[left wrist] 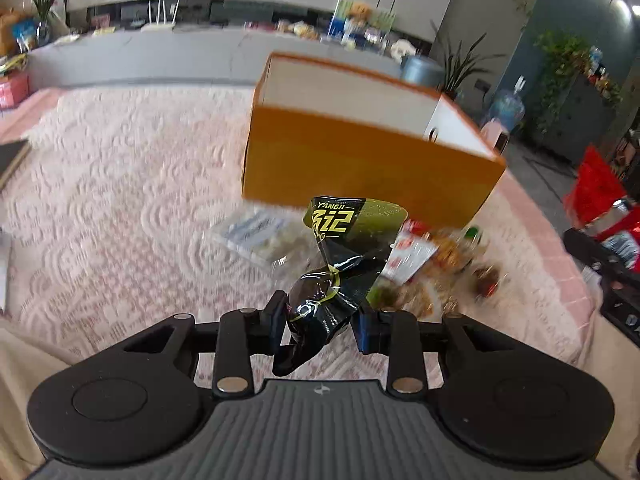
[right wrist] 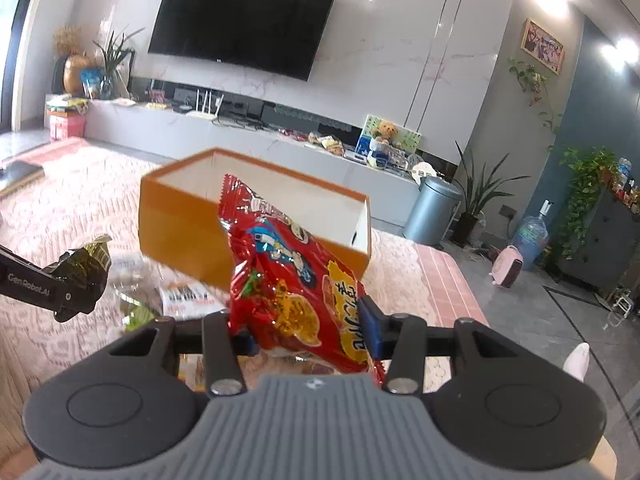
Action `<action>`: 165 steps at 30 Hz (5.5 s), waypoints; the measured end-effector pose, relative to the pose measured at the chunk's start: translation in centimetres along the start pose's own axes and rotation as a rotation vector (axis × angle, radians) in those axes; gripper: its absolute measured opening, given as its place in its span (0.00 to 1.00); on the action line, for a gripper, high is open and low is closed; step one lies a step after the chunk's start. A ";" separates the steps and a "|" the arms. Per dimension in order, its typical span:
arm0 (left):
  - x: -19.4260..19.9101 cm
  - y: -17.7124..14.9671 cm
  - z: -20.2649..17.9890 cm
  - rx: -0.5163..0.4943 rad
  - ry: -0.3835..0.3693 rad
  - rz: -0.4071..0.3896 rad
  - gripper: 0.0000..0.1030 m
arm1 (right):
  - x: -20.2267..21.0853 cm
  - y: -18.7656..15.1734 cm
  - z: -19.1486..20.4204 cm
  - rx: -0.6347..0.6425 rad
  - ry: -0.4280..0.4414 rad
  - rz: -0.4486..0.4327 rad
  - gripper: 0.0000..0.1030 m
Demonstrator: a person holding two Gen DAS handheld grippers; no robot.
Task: Organize snacks
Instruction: 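Lift both packets and carry them over the orange box, then open both tools to drop the packets into the box, then move both tools back toward the snack pile, then grasp the green vegetable bag with the left tool while the right tool grasps the peanut bag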
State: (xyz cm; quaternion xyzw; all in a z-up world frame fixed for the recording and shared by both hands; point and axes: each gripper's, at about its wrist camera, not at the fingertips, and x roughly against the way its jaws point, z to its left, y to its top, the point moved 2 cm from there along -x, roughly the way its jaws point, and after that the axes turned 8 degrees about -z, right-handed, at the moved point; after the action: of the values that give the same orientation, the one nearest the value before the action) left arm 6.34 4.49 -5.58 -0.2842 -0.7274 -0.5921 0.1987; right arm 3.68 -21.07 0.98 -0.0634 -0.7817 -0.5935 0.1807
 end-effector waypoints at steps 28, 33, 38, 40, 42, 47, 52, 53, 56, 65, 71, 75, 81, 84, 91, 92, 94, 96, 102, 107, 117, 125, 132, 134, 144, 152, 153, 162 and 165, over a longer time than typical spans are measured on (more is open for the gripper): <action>-4.5 14.9 -3.1 -0.098 -0.078 -0.204 0.36 | -12.8 13.1 -2.7 -0.275 0.243 -0.057 0.43; -8.4 15.4 -3.3 -0.119 -0.052 -0.140 0.36 | -17.5 13.4 -2.2 -0.335 0.285 0.003 0.43; -12.6 14.9 -2.6 -0.153 -0.008 -0.050 0.36 | -22.5 12.2 -1.3 -0.330 0.284 0.091 0.43; -14.0 14.5 -2.1 -0.145 -0.004 -0.012 0.36 | -24.5 11.5 -1.0 -0.347 0.299 0.154 0.43; -15.2 14.3 -1.8 -0.169 0.026 0.015 0.36 | -26.3 10.8 -0.4 -0.349 0.304 0.216 0.42; -17.0 13.9 -1.7 -0.198 0.047 0.073 0.36 | -29.3 8.9 1.0 -0.359 0.329 0.330 0.40; -17.9 13.5 -1.5 -0.226 0.072 0.119 0.36 | -30.7 7.5 2.2 -0.354 0.337 0.408 0.39; -18.1 13.5 -1.8 -0.243 0.079 0.119 0.36 | -30.8 7.2 2.4 -0.354 0.345 0.423 0.39; -18.1 13.4 -2.1 -0.267 0.078 0.126 0.36 | -31.1 6.4 2.6 -0.367 0.359 0.469 0.39; -17.8 13.5 -2.2 -0.260 0.086 0.125 0.41 | -31.2 6.0 2.7 -0.378 0.352 0.518 0.42; -15.8 14.6 -1.8 -0.216 0.096 0.071 0.62 | -29.9 7.4 1.9 -0.378 0.306 0.487 0.54; -14.1 15.2 -1.6 -0.180 0.105 0.040 0.67 | -28.8 8.5 1.4 -0.385 0.284 0.466 0.69; -10.4 15.8 -1.8 -0.114 0.090 -0.028 0.77 | -25.8 10.6 -0.1 -0.391 0.252 0.408 0.81; -8.3 15.6 -2.5 -0.118 0.079 -0.071 0.80 | -23.8 11.7 -0.9 -0.393 0.239 0.367 0.83; -3.2 14.6 -4.4 -0.144 0.042 -0.161 0.80 | -18.0 13.0 -2.3 -0.409 0.233 0.304 0.89; -2.4 14.4 -4.5 -0.142 0.032 -0.170 0.81 | -17.1 13.1 -2.4 -0.413 0.235 0.294 0.90; -1.1 13.9 -5.0 -0.142 0.016 -0.178 0.83 | -15.2 13.2 -2.6 -0.420 0.236 0.273 0.90; 0.1 13.3 -5.2 -0.138 0.011 -0.184 0.83 | -13.4 12.9 -2.8 -0.421 0.240 0.253 0.90; 2.4 10.1 -5.4 -0.121 -0.017 -0.194 0.83 | -8.0 11.0 -2.5 -0.407 0.221 0.197 0.90; 2.9 7.6 -5.2 -0.116 -0.035 -0.184 0.83 | -4.5 8.5 -1.4 -0.391 0.210 0.158 0.90; 2.2 3.6 -4.3 -0.082 -0.078 -0.122 0.83 | -2.3 3.5 -0.6 -0.359 0.146 0.166 0.90; 0.0 0.6 -2.9 -0.066 -0.062 -0.034 0.83 | -2.8 0.6 0.7 -0.302 0.114 0.197 0.90; -1.9 -1.0 -1.7 -0.017 -0.062 0.044 0.83 | -4.7 -1.5 1.9 -0.268 0.146 0.258 0.89; -2.4 -1.3 -1.5 -0.009 -0.062 0.060 0.82 | -5.3 -2.1 2.3 -0.264 0.143 0.282 0.89; -4.8 -1.3 -1.0 0.056 -0.080 0.092 0.77 | -7.3 -3.6 2.4 -0.304 0.159 0.338 0.83; -6.7 -1.0 -0.7 0.109 -0.045 0.107 0.76 | -9.2 -3.2 4.2 -0.285 0.210 0.323 0.79; -6.8 -1.0 -0.5 0.117 -0.041 0.110 0.75 | -9.5 -3.3 4.4 -0.284 0.213 0.327 0.77; -8.5 -1.2 0.5 0.201 -0.024 0.140 0.75 | -11.9 -4.4 5.2 -0.341 0.250 0.385 0.62; -9.3 -1.5 0.3 0.203 -0.019 0.150 0.75 | -12.1 -4.5 5.4 -0.350 0.262 0.381 0.61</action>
State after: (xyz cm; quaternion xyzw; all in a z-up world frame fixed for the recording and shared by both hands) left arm 12.45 2.90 -12.61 -0.3220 -0.7622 -0.4961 0.2632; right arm 12.33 -15.84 -8.64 -0.1620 -0.6116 -0.6778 0.3747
